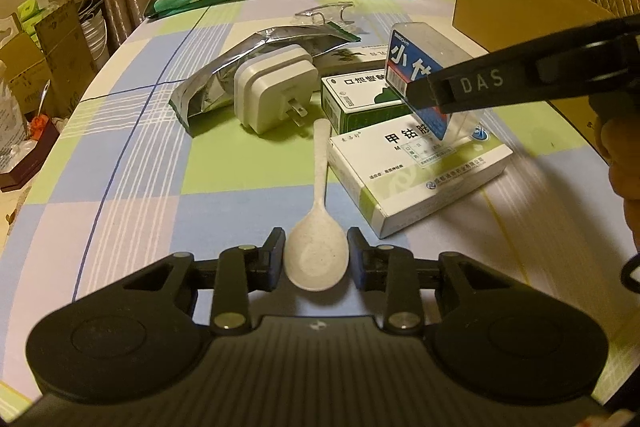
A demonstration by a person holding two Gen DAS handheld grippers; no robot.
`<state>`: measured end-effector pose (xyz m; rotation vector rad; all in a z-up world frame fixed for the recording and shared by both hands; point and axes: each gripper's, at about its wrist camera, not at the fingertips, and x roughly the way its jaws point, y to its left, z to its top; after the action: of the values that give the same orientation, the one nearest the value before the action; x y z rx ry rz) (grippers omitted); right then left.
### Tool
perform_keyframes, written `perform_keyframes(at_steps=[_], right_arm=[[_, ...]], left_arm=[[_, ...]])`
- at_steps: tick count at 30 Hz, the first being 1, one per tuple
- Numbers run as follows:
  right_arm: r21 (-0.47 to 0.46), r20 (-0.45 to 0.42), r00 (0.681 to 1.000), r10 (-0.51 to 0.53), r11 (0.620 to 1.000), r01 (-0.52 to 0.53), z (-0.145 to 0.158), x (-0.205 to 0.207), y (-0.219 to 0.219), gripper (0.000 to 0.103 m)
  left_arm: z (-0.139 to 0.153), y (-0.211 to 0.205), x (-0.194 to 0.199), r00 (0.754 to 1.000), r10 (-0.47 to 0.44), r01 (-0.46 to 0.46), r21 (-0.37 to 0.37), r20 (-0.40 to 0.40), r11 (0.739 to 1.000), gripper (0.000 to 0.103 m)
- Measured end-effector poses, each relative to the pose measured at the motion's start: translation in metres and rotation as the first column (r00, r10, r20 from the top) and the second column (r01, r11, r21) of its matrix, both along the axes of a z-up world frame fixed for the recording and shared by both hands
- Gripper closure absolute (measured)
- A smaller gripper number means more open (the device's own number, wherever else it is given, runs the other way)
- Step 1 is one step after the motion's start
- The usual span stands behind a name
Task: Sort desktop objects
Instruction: 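Grasp the clear plastic pill box with the right tool, then carry the pill box into the cardboard box and open the right tool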
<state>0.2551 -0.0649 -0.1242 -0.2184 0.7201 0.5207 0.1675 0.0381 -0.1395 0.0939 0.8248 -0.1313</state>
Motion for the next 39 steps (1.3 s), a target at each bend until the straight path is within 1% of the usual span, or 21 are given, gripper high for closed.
perform_keyframes(at_steps=[2,3,4,12,17,24,28,30,33,36,39], right_arm=[[-0.001,-0.003,1.0,0.002,1.0,-0.002,-0.001,0.0,0.0,0.066],[-0.003,-0.001,1.0,0.005,1.0,-0.005,-0.001,-0.001,0.001,0.072],[-0.004,0.0,1.0,0.005,1.0,-0.005,0.0,-0.001,0.0,0.075],[0.019,0.016,0.999,-0.037,0.999,0.036,0.006,-0.009,-0.014,0.075],[0.024,0.035,0.998,-0.061,0.998,0.06,0.016,-0.016,-0.025,0.075],[0.054,0.061,0.992,-0.109,0.993,0.106,0.043,-0.027,-0.051,0.075],[0.078,0.097,0.984,-0.148,0.987,0.141,0.071,-0.032,-0.074,0.075],[0.087,0.121,0.977,-0.173,0.983,0.164,0.087,-0.033,-0.09,0.075],[0.086,0.159,0.963,-0.219,0.974,0.208,0.11,-0.031,-0.119,0.075],[0.079,0.194,0.94,-0.28,0.96,0.27,0.127,-0.027,-0.157,0.075],[0.077,0.202,0.916,-0.348,0.938,0.339,0.135,-0.02,-0.197,0.075]], left_arm=[[0.0,0.0,-0.001,1.0,-0.001,0.001,0.002,-0.001,1.0,0.075],[0.0,0.0,-0.002,1.0,0.0,0.0,0.003,0.0,1.0,0.075],[0.0,0.0,-0.002,1.0,-0.001,0.001,0.005,0.0,1.0,0.075],[0.004,-0.002,-0.01,1.0,-0.011,0.011,0.018,0.006,1.0,0.075],[0.01,0.0,-0.014,1.0,-0.004,0.004,0.006,0.024,1.0,0.075],[0.028,0.0,-0.017,0.998,0.019,-0.019,0.006,0.062,1.0,0.075],[0.043,-0.005,-0.024,0.996,0.046,-0.045,-0.016,0.079,0.999,0.075],[0.051,-0.012,-0.028,0.995,0.044,-0.042,-0.026,0.087,0.999,0.075],[0.069,-0.032,-0.029,0.993,0.013,-0.008,-0.044,0.114,0.999,0.075],[0.089,-0.061,-0.025,0.988,-0.048,0.058,-0.057,0.149,0.997,0.075],[0.11,-0.101,-0.016,0.974,-0.122,0.136,-0.067,0.191,0.988,0.075]])
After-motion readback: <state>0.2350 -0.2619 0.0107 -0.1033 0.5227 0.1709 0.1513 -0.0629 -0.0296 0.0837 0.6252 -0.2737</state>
